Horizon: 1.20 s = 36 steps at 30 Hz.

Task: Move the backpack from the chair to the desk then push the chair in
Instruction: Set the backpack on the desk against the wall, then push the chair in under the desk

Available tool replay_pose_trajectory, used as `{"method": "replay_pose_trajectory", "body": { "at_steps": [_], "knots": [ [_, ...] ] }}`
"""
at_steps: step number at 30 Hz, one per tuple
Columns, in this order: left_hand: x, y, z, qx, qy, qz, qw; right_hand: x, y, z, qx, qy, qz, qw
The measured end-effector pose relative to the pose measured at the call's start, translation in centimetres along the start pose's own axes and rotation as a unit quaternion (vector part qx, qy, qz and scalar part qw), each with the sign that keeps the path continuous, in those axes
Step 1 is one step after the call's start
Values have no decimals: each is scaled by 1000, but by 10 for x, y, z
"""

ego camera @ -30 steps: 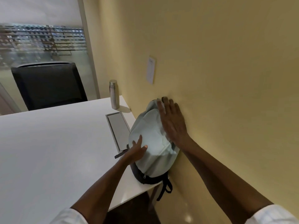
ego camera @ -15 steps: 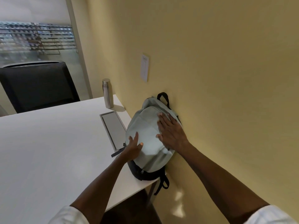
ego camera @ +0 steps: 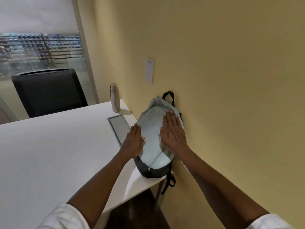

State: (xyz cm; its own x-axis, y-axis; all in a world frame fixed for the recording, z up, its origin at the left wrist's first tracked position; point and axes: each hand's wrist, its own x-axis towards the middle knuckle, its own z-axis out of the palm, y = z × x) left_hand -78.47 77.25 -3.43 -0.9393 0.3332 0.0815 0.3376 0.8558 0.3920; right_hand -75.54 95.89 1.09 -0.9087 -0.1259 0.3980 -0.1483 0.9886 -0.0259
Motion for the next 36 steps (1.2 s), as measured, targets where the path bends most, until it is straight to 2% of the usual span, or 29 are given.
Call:
{"method": "replay_pose_trajectory", "body": {
  "at_steps": [10, 18, 27, 36],
  "knots": [
    [-69, 24, -39, 41, 49, -13, 998, -47, 5, -40, 10, 28, 41, 999],
    [-152, 76, -40, 22, 110, -1, 994, -145, 19, -81, 21, 26, 52, 998],
    [-240, 150, -38, 28, 105, 31, 994, -245, 36, -129, 19, 14, 72, 997],
    [-286, 167, -46, 65, 102, 63, 991, -295, 30, -168, -12, 30, 91, 995]
  ]
}}
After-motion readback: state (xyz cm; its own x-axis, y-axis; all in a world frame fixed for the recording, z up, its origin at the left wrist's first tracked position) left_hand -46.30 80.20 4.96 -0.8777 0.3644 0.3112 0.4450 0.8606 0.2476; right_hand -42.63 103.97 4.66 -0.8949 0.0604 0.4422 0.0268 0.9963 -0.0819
